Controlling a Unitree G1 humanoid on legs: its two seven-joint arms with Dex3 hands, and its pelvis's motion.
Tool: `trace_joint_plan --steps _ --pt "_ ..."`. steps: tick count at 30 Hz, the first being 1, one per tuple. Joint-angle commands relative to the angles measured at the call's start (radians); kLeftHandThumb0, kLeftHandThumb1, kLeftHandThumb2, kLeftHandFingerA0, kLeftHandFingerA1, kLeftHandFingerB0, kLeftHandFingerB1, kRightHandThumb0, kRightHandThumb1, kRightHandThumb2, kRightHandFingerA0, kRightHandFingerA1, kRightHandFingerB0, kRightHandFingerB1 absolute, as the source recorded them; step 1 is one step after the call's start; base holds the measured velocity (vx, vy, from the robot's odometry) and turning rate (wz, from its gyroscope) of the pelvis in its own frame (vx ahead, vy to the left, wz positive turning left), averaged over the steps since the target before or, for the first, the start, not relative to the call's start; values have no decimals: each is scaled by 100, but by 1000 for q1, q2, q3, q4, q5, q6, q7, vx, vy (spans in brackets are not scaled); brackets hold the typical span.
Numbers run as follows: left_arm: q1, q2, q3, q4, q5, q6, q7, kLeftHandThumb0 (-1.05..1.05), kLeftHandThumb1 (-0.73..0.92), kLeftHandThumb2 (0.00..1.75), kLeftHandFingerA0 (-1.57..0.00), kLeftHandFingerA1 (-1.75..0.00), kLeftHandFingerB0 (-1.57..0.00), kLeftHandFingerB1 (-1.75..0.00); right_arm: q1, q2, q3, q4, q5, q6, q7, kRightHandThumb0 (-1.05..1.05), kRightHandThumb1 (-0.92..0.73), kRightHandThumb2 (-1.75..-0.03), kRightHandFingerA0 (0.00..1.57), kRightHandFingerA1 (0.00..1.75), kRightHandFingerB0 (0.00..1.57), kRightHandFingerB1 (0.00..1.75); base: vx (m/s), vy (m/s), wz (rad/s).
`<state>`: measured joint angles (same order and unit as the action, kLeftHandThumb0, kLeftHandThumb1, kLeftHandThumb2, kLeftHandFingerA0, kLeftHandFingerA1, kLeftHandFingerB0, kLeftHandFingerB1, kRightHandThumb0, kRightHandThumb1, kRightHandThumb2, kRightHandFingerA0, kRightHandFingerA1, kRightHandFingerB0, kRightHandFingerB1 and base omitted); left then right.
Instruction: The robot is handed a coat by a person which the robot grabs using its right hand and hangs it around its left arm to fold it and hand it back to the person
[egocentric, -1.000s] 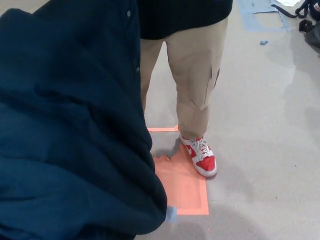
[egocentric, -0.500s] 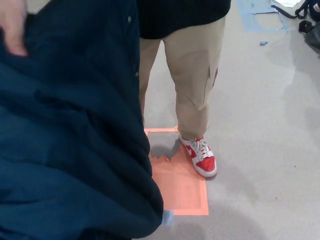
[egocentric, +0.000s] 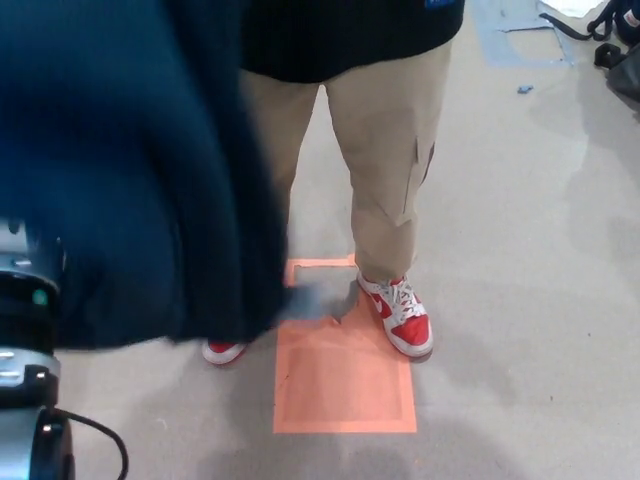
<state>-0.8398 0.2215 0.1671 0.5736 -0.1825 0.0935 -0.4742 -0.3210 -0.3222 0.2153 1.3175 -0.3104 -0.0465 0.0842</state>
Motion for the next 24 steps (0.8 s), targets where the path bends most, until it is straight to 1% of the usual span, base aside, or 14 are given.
trace_joint_plan --steps 1,3,6,7,8,13,15,16,17,18,19,20,23,24 --pt "37 10 -4 -20 -11 18 4 -36 46 101 0 -47 0 -48 12 -10 19 4 -29 12 -7 -71 -65 -100 1 39 8 36 0 0 0" --pt "45 9 -1 -14 -15 10 -2 -36 44 100 0 -48 0 -48 16 -10 -1 3 -6 2 12 -69 -82 -66 11 29 12 23 0 0 0" --pt "66 9 -4 -20 -10 3 0 -35 46 101 0 -48 0 -48 20 -13 6 6 -15 2 18 -77 -66 -98 2 34 12 32 0 0 0" --pt "71 11 -7 -23 -8 3 -3 -63 71 64 -14 -30 -10 -27 22 -13 2 6 -11 -1 17 -74 -64 -97 0 37 11 35 0 0 0" --pt "79 14 -9 -27 -5 0 -5 -35 48 102 0 -48 0 -48 23 -11 -3 6 -7 0 14 -72 -78 -68 9 25 12 22 0 0 0" --pt "100 25 -9 -34 -6 -4 -8 -35 48 102 0 -47 0 -48 20 -3 -9 10 -7 11 8 -67 -82 -65 11 27 13 23 0 0 0" --pt "117 30 -3 -27 -11 -22 -20 -35 50 103 0 -48 0 -48 16 -2 -7 9 -9 10 11 -73 -64 -95 0 39 10 35 0 0 0" --pt "124 32 1 -14 -14 -35 -25 -34 51 103 0 -48 0 -48 15 -2 -5 9 -12 5 12 -65 -83 -65 12 29 13 26 0 0 0" --pt "142 34 5 -9 -17 -45 -31 -34 51 103 0 -49 0 -48 17 -5 -4 7 -13 -4 12 -35 -55 -108 0 50 0 47 0 0 0" --pt "160 33 11 -12 -25 -39 -34 -34 50 102 0 -48 0 -48 19 -7 -5 5 -12 -7 12 -66 -82 -65 11 27 13 24 0 0 0" --pt "177 31 19 -18 -35 -27 -35 -34 50 102 0 -48 0 -48 19 -8 -7 4 -10 -6 11 -66 -82 -65 11 27 13 24 0 0 0" --pt "193 29 22 -22 -37 -24 -35 -33 51 103 0 -48 0 -48 20 -11 -10 4 -8 -7 11 -69 -66 -94 4 36 6 32 0 0 0" --pt "277 35 28 -10 -21 -77 -31 -33 55 105 0 -48 0 -49 21 -12 -23 -1 1 -28 2 -34 -57 -109 0 50 0 48 0 0 0" --pt "310 35 39 -5 -28 -91 -33 -34 55 105 0 -48 0 -49 15 -12 -23 -3 -3 -34 -11 -61 -81 -65 17 31 20 30 0 0 0"
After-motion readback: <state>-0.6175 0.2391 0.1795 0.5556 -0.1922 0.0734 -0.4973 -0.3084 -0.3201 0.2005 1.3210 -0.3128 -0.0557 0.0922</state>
